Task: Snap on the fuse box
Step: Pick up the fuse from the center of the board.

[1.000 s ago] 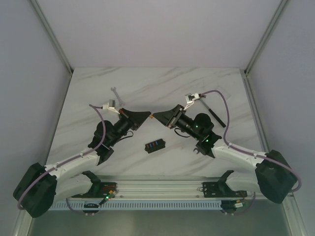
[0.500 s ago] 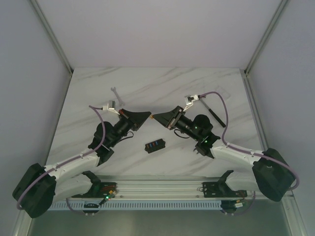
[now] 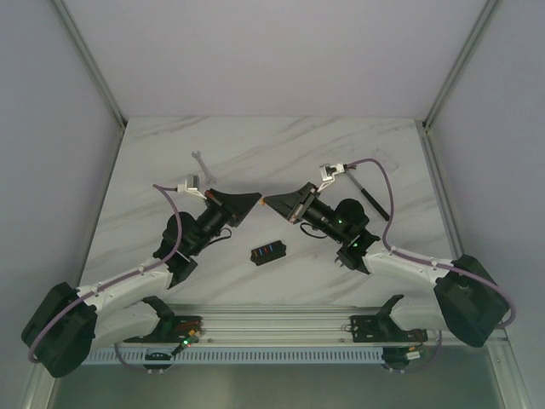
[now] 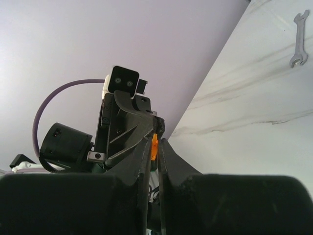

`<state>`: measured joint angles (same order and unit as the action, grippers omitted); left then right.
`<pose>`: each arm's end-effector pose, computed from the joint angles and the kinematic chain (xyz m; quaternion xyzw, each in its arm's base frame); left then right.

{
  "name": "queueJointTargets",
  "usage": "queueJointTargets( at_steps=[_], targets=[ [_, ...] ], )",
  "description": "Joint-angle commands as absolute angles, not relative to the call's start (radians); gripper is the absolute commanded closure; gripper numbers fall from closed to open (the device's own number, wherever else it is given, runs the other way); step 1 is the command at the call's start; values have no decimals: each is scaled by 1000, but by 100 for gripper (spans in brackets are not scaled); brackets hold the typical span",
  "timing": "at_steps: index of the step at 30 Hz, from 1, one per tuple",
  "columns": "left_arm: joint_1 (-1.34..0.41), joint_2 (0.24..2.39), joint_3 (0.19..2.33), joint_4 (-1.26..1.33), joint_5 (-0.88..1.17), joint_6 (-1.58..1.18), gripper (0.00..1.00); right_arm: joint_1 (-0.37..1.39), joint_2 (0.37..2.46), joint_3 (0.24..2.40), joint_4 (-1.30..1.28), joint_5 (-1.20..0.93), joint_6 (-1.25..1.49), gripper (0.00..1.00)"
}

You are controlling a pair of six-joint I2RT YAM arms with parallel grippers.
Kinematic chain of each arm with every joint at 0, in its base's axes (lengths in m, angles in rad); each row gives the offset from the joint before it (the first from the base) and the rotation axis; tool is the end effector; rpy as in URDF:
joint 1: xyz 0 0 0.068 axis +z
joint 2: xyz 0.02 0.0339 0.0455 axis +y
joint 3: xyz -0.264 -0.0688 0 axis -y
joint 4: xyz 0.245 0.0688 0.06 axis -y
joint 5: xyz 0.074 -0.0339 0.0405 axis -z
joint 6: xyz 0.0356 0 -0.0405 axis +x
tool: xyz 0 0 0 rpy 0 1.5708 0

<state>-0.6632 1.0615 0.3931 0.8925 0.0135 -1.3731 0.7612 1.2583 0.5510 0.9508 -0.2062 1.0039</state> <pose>0.1791 -0.1405 0.2636 -0.2118 0.5866 -0.6676 0.4068 0.1902 0.1913 0.2774 -0.0063 0.6180 0.6455 0.4487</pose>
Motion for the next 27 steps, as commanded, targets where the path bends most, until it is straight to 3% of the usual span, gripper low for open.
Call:
queueJointTargets(
  at_steps=[1, 7, 12, 27],
  targets=[
    [-673, 1058, 377, 949, -6, -1391, 98, 772, 1262, 547, 1022, -229, 1011, 87],
    [-676, 1064, 375, 953, -5, -1394, 96, 772, 1259, 548, 1007, -226, 1003, 96],
    [-676, 1047, 367, 901, -23, -1367, 86, 772, 1225, 568, 889, -208, 945, 100],
    [-668, 894, 354, 299, -85, -1107, 56, 774, 1217, 842, -15, -75, 633, 100]
  ],
)
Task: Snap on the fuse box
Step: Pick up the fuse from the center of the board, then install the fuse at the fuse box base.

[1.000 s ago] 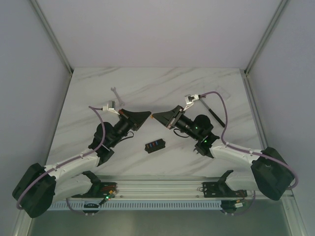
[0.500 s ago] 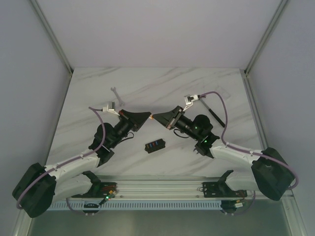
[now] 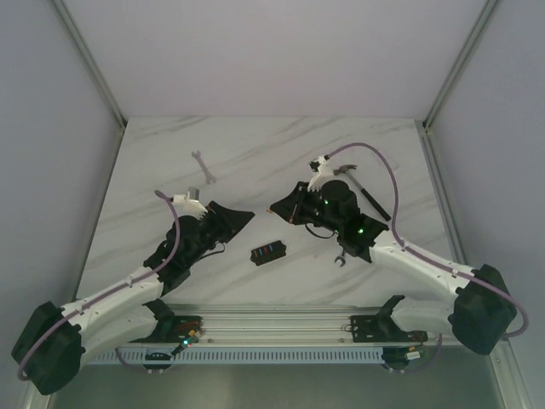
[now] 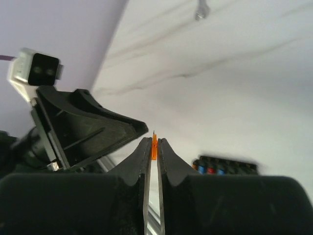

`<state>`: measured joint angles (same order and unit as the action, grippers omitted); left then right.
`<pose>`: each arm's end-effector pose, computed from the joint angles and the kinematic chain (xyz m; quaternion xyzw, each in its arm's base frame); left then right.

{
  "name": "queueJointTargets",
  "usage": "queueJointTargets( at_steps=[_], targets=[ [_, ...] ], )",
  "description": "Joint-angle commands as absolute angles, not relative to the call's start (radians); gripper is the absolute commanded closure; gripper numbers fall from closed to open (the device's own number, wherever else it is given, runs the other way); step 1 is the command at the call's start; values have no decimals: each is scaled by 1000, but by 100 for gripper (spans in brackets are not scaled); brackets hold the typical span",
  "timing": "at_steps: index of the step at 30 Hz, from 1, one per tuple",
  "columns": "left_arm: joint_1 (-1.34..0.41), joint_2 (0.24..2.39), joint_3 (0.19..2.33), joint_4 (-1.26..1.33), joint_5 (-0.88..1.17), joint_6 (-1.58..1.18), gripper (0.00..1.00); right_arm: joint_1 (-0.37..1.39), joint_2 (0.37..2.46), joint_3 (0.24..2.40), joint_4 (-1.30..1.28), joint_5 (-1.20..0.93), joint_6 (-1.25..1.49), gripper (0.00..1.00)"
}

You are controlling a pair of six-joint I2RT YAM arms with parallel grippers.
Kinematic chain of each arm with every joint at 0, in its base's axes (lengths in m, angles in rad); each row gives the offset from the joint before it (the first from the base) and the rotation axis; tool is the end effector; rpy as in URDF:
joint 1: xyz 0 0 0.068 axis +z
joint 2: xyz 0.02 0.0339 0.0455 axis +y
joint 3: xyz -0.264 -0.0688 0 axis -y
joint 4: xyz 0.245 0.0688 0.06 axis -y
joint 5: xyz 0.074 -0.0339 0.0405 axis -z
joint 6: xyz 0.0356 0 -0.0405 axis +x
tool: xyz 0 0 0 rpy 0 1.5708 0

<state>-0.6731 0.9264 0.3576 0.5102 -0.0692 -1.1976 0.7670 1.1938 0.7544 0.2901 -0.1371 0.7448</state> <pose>0.1653 -0.1287 0.2367 -0.2114 0.6961 -0.5369 0.4272 0.1969 0.1965 0.2928 -0.0531 0.7556 0.4842 0.4380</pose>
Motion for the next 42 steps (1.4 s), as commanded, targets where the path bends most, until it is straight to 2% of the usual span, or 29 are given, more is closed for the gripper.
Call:
queueJointTargets(
  at_steps=[1, 9, 15, 25, 42],
  targets=[
    [-667, 892, 358, 262, -81, -1093, 53, 775, 1230, 864, -68, -63, 617, 100],
    [-666, 991, 428, 104, 16, -912, 31, 804, 1381, 1055, -403, 22, 511, 100],
    [-666, 1085, 463, 39, 57, -851, 22, 847, 1514, 1180, -551, 82, 472, 100],
    [-667, 1198, 482, 21, 119, -876, 27, 896, 1683, 1281, -617, 84, 441, 100],
    [-666, 1267, 497, 20, 154, -904, 38, 946, 1802, 1365, -671, 133, 453, 100]
  ],
)
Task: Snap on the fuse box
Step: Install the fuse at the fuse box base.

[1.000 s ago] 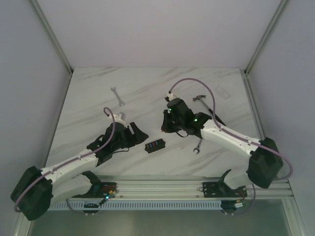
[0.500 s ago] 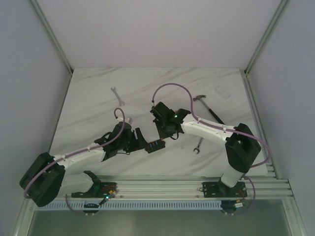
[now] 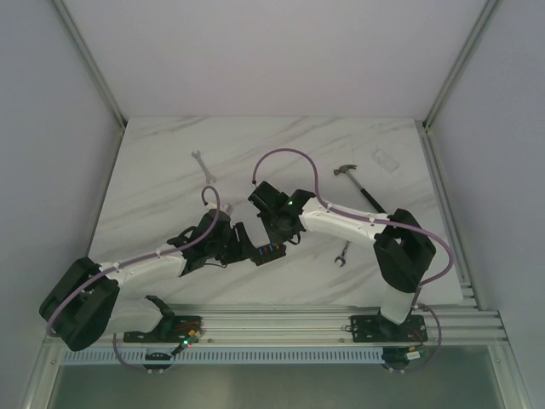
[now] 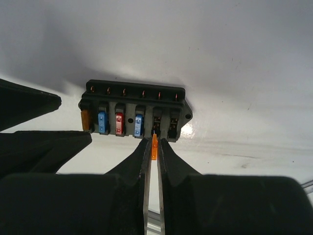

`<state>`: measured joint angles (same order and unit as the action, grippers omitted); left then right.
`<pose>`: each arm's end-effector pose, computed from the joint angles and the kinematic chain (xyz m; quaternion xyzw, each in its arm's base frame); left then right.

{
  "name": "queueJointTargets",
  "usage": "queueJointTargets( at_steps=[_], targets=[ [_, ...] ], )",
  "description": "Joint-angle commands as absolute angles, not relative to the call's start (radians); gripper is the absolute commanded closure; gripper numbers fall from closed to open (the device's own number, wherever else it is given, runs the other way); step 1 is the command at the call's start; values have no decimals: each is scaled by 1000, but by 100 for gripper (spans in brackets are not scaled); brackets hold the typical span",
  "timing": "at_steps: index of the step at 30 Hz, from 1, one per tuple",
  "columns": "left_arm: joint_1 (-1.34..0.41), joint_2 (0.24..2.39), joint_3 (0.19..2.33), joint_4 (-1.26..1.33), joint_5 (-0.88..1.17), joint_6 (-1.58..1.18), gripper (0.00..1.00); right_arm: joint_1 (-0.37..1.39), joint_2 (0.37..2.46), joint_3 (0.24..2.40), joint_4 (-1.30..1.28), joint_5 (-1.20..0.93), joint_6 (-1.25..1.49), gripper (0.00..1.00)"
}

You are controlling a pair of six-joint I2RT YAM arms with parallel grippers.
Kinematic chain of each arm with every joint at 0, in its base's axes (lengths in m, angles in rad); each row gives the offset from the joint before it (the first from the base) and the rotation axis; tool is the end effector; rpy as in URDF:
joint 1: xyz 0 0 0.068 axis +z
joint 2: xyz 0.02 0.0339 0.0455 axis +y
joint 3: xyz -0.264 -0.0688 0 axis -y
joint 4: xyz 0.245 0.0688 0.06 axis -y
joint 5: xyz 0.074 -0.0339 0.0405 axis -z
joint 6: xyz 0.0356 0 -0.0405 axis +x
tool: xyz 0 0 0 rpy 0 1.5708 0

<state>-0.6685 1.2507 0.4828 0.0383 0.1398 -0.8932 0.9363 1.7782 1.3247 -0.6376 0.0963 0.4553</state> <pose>0.1824 -0.1504 0.1642 -0.0738 0.9081 -0.3320 0.2444 0.2229 0.2971 0.2214 -0.2200 0.9450 0.1162 0.2121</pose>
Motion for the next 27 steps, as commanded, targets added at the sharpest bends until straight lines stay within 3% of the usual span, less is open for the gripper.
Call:
queueJointTargets(
  at_steps=[1, 27],
  targets=[
    [-666, 1270, 498, 21, 155, -906, 38, 947, 1805, 1367, -671, 134, 453, 100],
    [-664, 1296, 494, 21, 145, -911, 45, 962, 1830, 1401, -687, 170, 445, 100]
  ],
)
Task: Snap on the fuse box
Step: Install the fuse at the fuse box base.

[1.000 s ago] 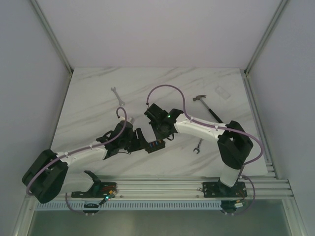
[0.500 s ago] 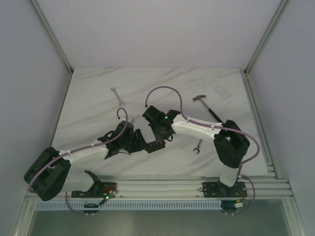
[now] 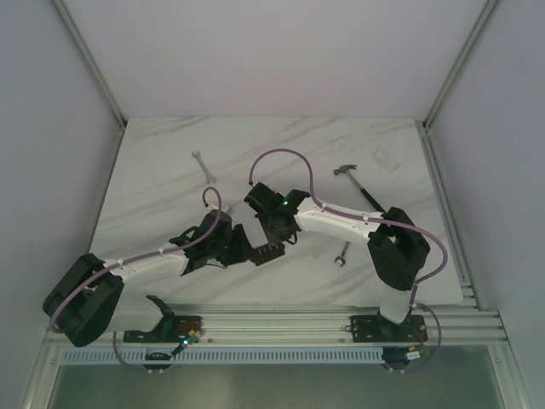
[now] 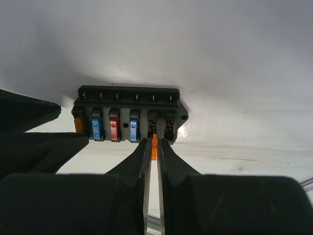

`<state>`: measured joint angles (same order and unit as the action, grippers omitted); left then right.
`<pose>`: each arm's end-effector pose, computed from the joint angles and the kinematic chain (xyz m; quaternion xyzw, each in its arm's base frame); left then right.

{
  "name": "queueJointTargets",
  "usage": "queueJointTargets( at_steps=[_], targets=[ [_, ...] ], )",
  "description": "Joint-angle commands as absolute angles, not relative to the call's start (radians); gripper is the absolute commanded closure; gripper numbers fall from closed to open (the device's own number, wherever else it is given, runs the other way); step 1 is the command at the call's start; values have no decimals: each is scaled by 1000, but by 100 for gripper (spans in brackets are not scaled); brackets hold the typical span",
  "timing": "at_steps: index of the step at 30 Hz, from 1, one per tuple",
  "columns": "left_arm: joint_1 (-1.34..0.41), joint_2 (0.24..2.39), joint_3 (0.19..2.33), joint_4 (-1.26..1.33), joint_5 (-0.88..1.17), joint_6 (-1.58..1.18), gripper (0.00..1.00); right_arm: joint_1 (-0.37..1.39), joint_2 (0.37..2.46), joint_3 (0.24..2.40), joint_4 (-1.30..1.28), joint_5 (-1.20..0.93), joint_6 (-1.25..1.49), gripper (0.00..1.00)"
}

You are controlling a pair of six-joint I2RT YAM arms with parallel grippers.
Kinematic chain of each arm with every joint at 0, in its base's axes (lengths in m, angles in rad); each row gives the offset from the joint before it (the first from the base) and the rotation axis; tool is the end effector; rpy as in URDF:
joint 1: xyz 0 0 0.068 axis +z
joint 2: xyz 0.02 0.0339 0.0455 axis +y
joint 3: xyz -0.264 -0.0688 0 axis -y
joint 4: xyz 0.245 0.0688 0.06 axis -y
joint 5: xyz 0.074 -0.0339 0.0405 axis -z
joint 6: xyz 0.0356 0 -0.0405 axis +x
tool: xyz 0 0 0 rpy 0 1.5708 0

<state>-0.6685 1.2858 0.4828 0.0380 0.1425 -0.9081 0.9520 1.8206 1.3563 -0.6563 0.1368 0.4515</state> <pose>0.1836 -0.1514 0.1566 -0.0820 0.9144 -0.3235 0.2293 0.2236 0.3057 0.2149 -0.2261 0.9460 0.0929 0.2131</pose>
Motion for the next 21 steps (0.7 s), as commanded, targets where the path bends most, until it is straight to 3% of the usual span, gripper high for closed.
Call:
queueJointTargets(
  at_steps=[1, 21],
  targets=[
    [-664, 1296, 494, 21, 144, -912, 45, 962, 1829, 1403, -689, 175, 445, 100],
    [-658, 1298, 496, 20, 149, -905, 47, 965, 1891, 1425, -689, 163, 419, 100]
  ],
)
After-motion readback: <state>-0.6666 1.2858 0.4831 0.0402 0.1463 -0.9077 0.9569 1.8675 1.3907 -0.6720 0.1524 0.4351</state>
